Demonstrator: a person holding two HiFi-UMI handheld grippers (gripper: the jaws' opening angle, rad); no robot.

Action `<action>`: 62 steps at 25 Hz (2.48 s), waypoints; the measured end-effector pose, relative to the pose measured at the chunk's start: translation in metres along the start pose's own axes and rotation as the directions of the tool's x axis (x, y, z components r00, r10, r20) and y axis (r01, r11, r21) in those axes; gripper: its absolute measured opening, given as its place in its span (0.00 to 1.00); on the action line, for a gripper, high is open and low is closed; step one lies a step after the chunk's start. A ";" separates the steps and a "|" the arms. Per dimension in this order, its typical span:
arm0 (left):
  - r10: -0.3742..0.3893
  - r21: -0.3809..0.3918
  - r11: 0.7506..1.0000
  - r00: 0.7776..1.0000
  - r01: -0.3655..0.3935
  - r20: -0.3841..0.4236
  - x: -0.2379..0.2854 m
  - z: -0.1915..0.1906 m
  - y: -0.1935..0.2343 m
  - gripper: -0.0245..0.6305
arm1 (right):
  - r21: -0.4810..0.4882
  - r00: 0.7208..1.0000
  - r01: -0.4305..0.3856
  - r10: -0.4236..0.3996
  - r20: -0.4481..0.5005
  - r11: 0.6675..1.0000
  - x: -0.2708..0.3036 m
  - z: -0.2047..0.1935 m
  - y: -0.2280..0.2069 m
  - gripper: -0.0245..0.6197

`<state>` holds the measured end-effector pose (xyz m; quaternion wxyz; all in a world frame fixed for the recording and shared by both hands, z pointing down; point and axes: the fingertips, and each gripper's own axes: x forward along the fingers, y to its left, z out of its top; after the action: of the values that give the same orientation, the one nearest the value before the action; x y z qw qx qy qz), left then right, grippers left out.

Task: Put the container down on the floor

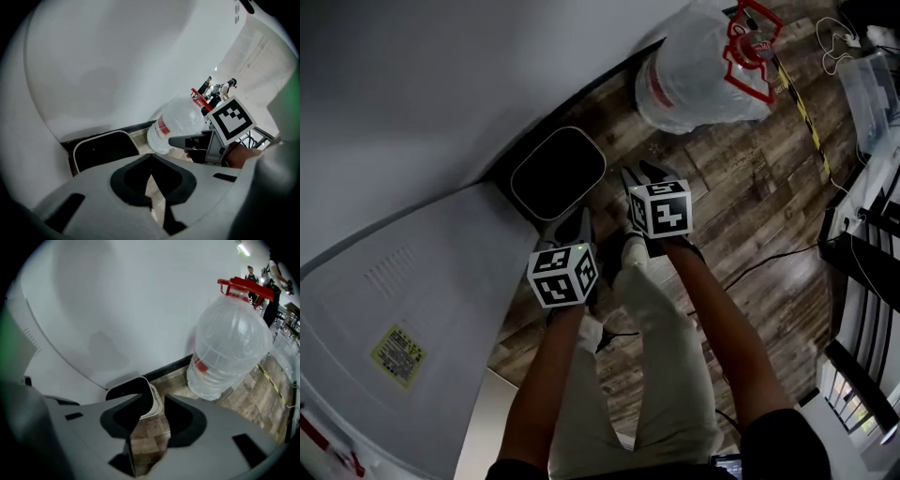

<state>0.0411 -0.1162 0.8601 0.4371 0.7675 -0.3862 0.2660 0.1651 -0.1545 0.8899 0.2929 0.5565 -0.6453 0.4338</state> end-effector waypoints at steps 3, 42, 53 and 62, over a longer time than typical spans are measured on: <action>0.000 0.012 1.000 1.000 0.000 -0.005 -0.021 0.014 -0.014 0.06 | 0.011 1.000 -0.007 0.007 -0.001 1.000 -0.027 0.010 0.009 0.25; -0.087 0.139 0.987 0.995 0.081 0.038 -0.240 0.119 -0.170 0.06 | 0.171 0.993 -0.113 0.107 0.044 0.979 -0.301 0.068 0.092 0.20; -0.173 0.227 0.963 0.979 0.145 0.109 -0.311 0.157 -0.221 0.06 | 0.148 0.985 -0.121 0.100 0.140 0.982 -0.379 0.098 0.127 0.13; -0.219 0.271 0.948 0.958 0.164 0.183 -0.368 0.181 -0.250 0.06 | 0.117 0.962 -0.148 0.116 0.246 0.982 -0.441 0.120 0.151 0.10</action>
<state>0.0540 -0.0627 0.3833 0.3159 0.8748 -0.3165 0.1862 0.1226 -0.0559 0.4203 0.1456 0.5785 -0.6809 0.4249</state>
